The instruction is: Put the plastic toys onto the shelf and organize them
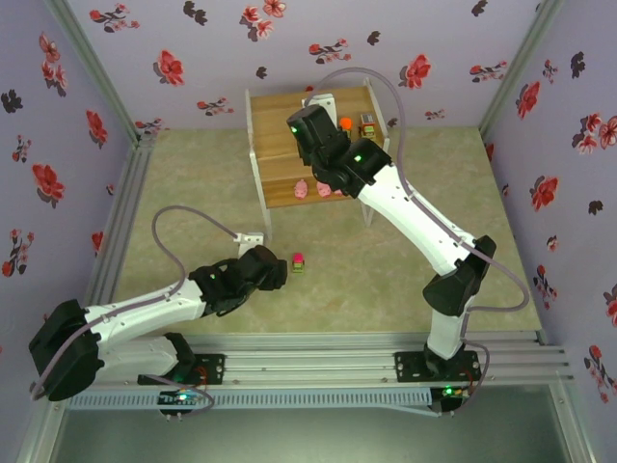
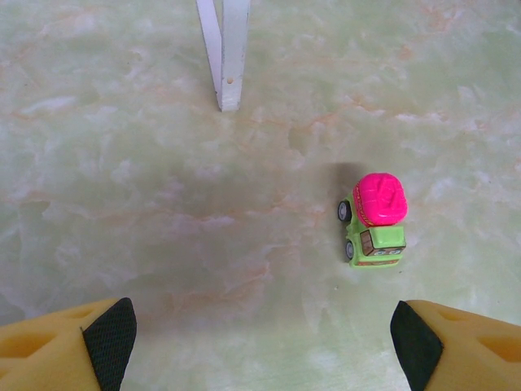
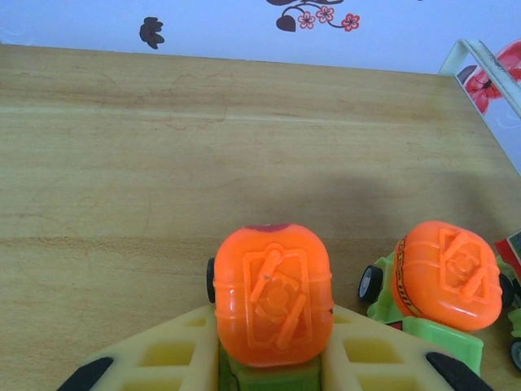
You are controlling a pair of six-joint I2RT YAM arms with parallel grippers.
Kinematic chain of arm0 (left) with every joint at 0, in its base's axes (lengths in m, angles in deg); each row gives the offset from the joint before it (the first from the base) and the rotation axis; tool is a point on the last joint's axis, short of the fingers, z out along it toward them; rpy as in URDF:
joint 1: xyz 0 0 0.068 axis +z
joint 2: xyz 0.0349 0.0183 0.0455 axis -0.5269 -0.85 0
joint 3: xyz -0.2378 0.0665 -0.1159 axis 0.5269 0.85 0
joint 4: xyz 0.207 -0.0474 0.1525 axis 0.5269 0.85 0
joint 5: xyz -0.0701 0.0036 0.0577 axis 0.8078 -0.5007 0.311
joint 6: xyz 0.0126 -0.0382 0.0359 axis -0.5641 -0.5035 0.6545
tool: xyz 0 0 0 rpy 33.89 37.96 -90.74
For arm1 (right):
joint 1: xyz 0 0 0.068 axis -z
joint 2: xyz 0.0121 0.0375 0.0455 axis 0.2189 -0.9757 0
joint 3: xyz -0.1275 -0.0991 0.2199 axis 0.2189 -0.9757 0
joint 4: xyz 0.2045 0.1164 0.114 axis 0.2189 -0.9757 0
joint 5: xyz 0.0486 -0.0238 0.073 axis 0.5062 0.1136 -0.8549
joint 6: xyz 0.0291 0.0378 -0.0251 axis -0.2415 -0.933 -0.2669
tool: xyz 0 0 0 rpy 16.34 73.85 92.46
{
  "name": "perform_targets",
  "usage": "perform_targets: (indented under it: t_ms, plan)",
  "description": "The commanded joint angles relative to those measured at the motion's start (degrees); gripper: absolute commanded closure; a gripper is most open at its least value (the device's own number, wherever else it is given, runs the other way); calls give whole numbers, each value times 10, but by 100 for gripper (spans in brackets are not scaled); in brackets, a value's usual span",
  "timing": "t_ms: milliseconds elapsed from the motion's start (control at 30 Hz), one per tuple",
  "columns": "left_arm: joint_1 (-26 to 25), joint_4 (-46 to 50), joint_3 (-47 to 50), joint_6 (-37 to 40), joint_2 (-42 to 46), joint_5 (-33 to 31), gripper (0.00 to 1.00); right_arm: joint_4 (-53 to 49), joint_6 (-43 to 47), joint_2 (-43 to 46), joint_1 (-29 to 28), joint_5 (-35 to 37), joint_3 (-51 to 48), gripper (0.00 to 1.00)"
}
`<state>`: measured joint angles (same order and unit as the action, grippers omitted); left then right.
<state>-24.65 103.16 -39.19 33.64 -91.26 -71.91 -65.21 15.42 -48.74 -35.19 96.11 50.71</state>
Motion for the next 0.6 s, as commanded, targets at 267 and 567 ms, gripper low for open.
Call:
perform_targets:
  t_ms: [267, 567]
  plan:
    - [0, 2, 7, -3, 10, -7, 15, -5, -11, 12, 4, -3, -20, 73]
    - [-1, 4, 7, -5, 11, -7, 15, -5, -8, 14, 5, -2, -22, 69]
